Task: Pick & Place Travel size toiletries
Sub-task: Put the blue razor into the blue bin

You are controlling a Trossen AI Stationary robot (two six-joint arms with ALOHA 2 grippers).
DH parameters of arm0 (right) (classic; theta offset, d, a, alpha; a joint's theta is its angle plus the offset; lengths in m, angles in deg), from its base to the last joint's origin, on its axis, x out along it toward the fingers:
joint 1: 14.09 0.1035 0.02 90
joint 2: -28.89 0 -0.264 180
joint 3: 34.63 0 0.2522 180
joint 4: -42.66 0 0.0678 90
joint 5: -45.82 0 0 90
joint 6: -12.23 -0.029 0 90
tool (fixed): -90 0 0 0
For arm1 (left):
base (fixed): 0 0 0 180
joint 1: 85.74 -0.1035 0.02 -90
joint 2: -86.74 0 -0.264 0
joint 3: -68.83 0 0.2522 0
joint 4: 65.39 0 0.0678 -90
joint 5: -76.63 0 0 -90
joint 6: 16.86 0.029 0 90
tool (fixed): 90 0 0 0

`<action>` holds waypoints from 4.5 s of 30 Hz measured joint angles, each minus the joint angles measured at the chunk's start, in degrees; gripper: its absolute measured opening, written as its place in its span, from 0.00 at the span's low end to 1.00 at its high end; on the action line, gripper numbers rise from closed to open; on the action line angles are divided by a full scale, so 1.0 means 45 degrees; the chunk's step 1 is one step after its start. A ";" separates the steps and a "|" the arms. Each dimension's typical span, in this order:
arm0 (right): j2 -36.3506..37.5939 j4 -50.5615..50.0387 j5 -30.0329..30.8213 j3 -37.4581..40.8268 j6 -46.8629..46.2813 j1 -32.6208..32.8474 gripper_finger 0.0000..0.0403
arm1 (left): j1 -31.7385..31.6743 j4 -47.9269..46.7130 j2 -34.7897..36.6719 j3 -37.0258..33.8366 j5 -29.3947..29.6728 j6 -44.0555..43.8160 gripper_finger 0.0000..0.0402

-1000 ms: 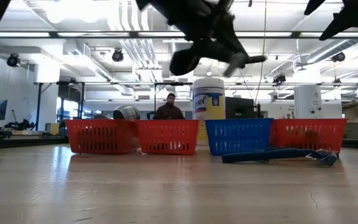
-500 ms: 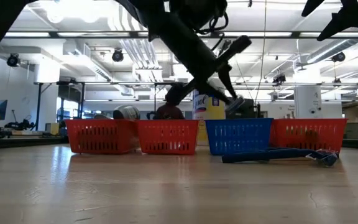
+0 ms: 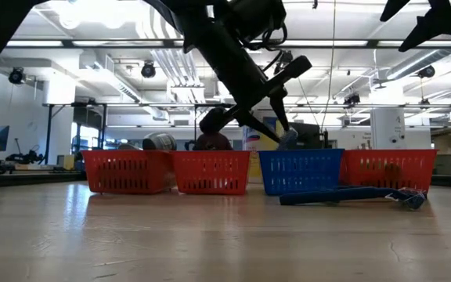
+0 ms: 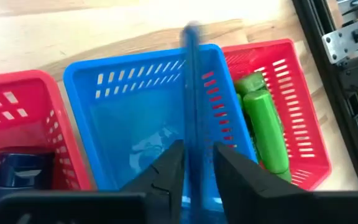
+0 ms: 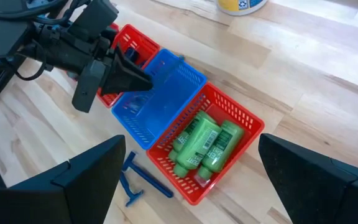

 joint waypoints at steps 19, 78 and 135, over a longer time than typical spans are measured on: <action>-0.0754 0.0539 -0.2075 0.0231 0.0732 0.0553 0.91 | 0.2486 0.0244 0.0647 0.0646 -0.2112 0.9476 0.27; -1.2356 0.9938 -0.4652 0.1264 0.7744 0.1337 0.34 | 0.8915 -0.1993 1.0069 -0.8757 0.7130 0.1274 0.27; -1.2724 0.5982 -0.3949 -0.0996 0.8236 0.0830 0.63 | 0.7534 -0.1914 1.0064 -0.8757 0.4858 0.4777 0.27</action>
